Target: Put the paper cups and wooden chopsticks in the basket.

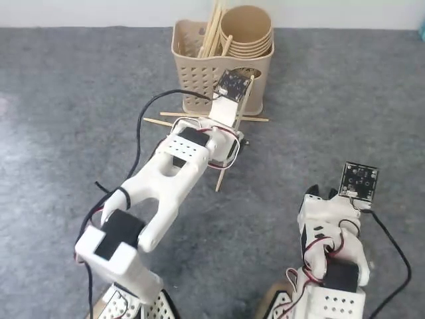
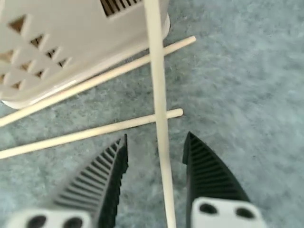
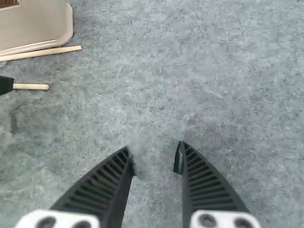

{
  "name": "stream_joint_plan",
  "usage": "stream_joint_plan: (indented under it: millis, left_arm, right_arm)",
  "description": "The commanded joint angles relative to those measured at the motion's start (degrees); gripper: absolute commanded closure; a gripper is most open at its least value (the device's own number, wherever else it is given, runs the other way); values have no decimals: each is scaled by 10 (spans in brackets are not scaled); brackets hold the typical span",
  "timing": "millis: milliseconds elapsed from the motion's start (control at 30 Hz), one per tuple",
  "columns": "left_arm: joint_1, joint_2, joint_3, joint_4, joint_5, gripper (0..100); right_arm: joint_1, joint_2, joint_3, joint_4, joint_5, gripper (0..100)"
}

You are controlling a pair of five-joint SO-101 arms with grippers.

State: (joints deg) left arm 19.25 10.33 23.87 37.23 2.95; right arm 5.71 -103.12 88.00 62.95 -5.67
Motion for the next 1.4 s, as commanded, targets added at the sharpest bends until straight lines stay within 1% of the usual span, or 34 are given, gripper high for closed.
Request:
stream_joint_plan:
  millis: [0,33,200,467,600,667,800,933,1100,1267,1300,1367]
  left_arm:
    - [0,-2,-26,-11,-4,825]
    - [0,-3,-26,-10,-4,841]
    - [4,-20,-24,-4,-3,993]
    - [55,-105,-23,94,-4,988]
    - [74,-158,1,100,-4,988]
    - [74,-187,11,101,-5,988]
    - [69,-238,9,120,-46,988]
    - [56,-273,2,135,-50,988]
    - [29,-276,-18,152,-51,988]
    - [29,-279,0,153,-51,984]
    - [29,-278,5,152,-54,976]
    - [29,-276,19,152,-70,922]
  right_arm:
    - [-2,-7,-4,-14,-10,881]
    - [-1,-7,-4,-15,-10,881]
    - [0,-7,-4,-15,-10,881]
    - [0,-7,-4,-15,-10,881]
    - [0,-8,4,-20,-10,881]
    - [0,-8,7,-26,-10,881]
    - [0,-8,13,-28,-10,881]
    - [-2,-8,13,-28,-10,881]
    - [-2,-8,13,-28,-10,881]
    - [0,-8,13,-28,-10,881]
    - [0,-8,14,-28,-10,881]
    - [0,-8,14,-28,-10,881]
